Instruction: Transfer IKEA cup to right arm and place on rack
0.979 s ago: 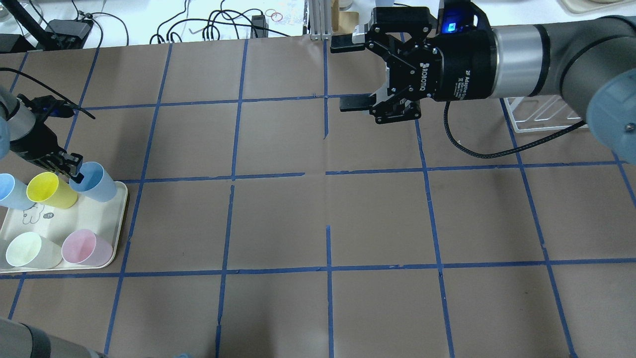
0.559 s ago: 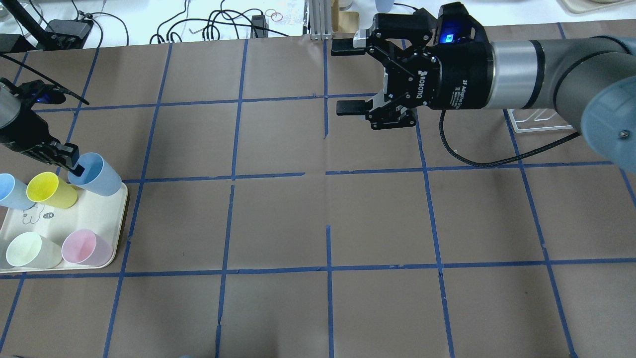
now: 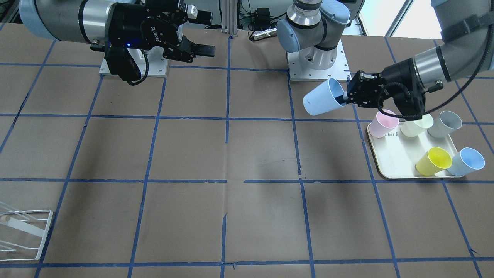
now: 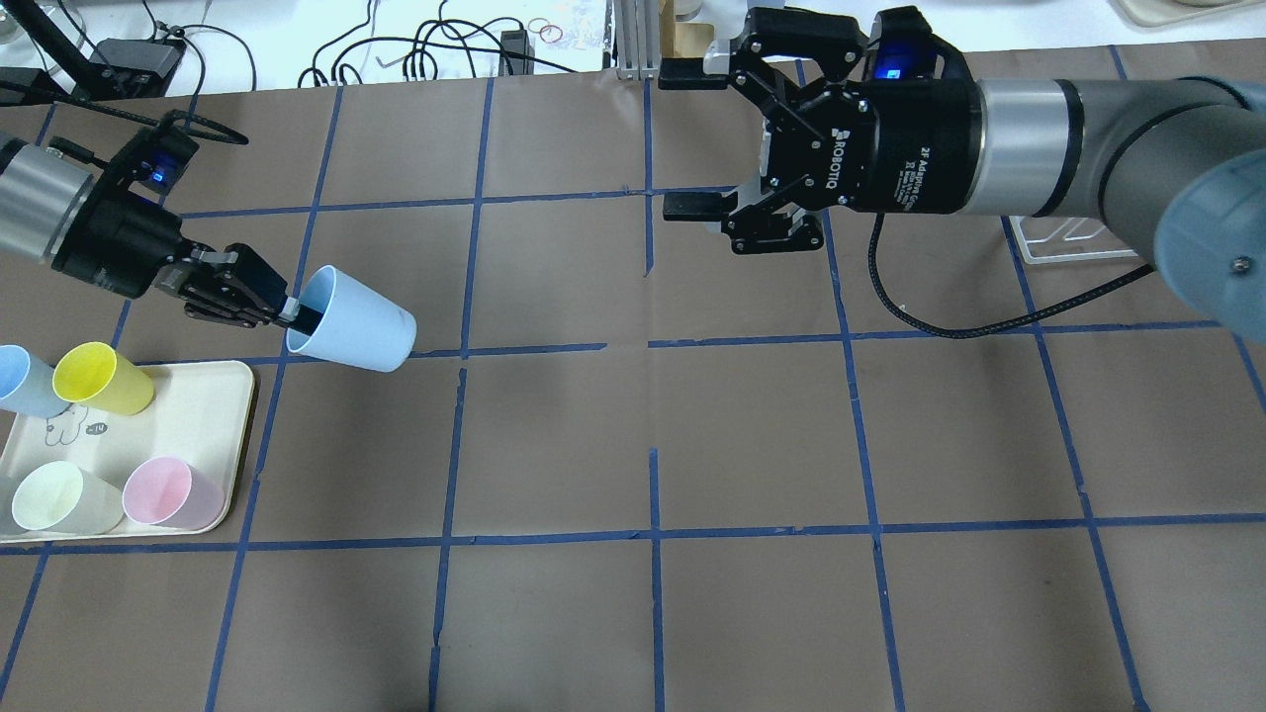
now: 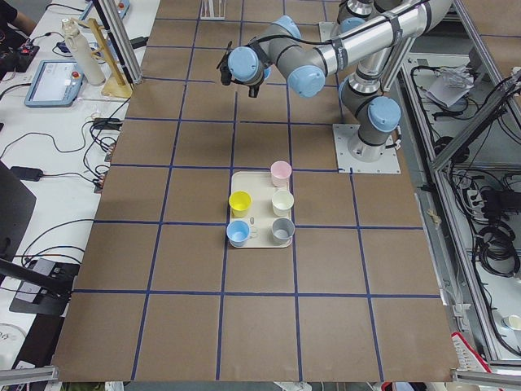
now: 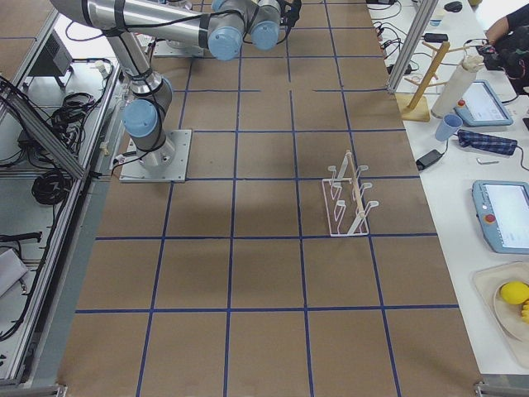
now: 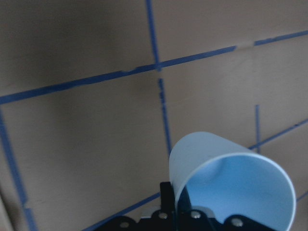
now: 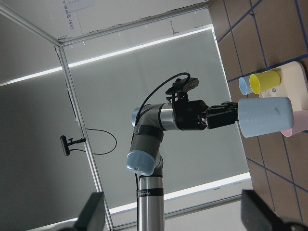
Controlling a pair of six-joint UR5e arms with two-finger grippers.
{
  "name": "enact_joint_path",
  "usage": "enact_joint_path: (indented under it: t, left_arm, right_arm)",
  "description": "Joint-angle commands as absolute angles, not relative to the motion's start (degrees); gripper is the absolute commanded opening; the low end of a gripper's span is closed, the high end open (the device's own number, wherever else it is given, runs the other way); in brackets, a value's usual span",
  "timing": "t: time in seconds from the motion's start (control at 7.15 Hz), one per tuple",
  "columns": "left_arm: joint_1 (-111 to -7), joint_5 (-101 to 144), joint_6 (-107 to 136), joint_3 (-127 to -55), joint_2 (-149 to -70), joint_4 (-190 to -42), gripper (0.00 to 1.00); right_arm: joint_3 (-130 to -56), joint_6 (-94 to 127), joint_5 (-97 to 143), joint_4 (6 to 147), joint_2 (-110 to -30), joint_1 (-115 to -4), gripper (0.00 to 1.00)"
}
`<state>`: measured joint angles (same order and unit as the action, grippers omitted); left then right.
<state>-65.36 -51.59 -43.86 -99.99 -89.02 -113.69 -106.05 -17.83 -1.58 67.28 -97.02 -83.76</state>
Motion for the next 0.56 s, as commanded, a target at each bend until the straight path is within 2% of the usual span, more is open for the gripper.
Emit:
enact_joint_path:
  t: [0.0, 0.42]
  left_arm:
    - [-70.9, -39.7, -44.1, -101.1, -85.6, -121.7, 0.0]
    - [-75.4, -25.4, -46.1, -101.8, -81.7, -125.9, 0.0]
  right_arm:
    - [-106.2, -17.8, -1.5, 67.2, -96.8, -83.8, 1.0]
    - [-106.2, -18.3, -1.1, 67.3, -96.7, -83.5, 1.0]
